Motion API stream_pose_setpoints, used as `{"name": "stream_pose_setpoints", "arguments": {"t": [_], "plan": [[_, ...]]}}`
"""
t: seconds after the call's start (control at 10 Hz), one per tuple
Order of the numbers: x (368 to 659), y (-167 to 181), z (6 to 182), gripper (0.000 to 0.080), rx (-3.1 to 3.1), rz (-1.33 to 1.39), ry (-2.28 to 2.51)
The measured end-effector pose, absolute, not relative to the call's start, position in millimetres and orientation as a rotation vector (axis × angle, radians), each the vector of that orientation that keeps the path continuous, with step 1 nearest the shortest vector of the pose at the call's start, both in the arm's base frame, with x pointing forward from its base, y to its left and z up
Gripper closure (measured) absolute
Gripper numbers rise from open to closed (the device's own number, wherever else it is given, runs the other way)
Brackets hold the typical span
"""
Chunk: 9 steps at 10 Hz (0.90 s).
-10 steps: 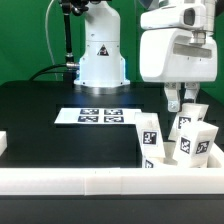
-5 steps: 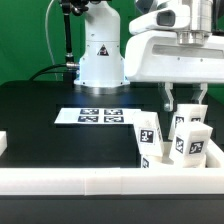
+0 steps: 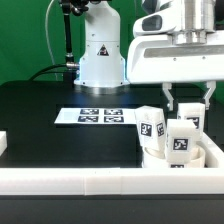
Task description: Assemble stool
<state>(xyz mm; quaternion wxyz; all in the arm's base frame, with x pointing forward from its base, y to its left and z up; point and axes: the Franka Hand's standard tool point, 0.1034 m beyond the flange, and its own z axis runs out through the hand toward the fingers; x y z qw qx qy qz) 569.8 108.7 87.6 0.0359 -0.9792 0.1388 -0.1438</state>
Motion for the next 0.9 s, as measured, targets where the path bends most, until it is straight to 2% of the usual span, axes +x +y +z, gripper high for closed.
{"name": "stream_pose_setpoints", "arguments": {"t": [0.5,0.9], "plan": [[576.5,116.4,88.1,0.0463,-2.729,-0.399,1.128],[575.8,118.9,88.5,0.0463,-2.537,-0.357,1.438]]}}
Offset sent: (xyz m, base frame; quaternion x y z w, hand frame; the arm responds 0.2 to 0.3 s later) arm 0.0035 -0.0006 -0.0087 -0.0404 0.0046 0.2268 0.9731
